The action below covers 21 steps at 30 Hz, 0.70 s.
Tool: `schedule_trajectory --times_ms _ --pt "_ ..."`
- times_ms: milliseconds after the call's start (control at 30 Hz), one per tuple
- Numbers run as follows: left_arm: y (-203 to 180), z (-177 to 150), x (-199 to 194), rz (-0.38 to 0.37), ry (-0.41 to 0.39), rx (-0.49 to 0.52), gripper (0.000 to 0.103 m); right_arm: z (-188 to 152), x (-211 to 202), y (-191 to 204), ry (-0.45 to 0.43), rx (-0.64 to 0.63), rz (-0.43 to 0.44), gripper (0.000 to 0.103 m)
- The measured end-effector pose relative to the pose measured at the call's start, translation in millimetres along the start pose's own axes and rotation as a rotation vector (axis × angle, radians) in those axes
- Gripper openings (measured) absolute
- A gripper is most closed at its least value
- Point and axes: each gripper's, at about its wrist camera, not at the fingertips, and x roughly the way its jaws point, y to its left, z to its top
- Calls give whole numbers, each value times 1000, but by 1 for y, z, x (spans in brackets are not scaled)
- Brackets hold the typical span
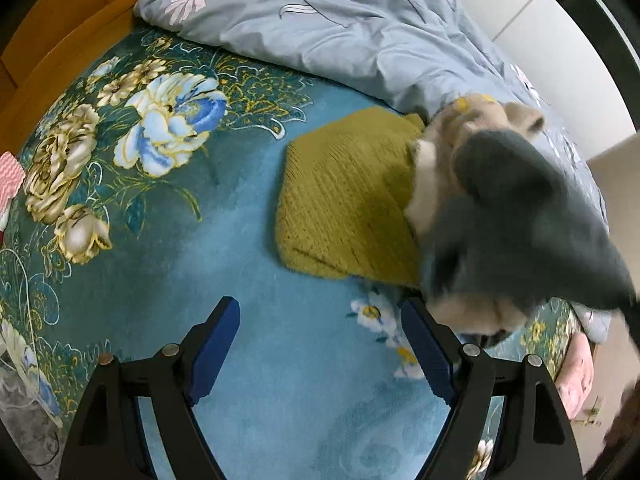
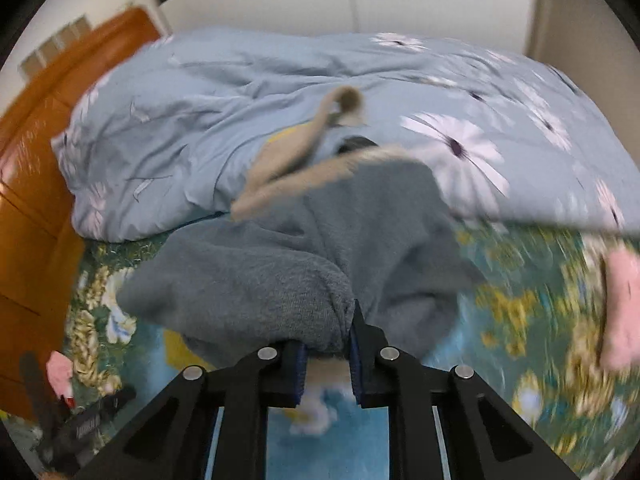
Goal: Fold clothes
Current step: 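Grasp the grey sweatpants with the right gripper and pull them from the pile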
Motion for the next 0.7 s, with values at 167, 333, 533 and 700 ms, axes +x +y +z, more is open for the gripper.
schedule_trajectory --times_ms 167,333,533,700 --pt "-10 -28 -9 -36 19 31 83 -71 -47 -55 23 76 -45 18" --pt "-30 -61 -11 -60 58 95 83 -138 -50 -122 142 196 -160 18" --pt "-60 -101 6 -109 160 167 83 -192 -22 -179 328 349 -212 18" --pt "-73 -138 29 -190 278 178 83 -197 -35 -185 318 314 -253 37"
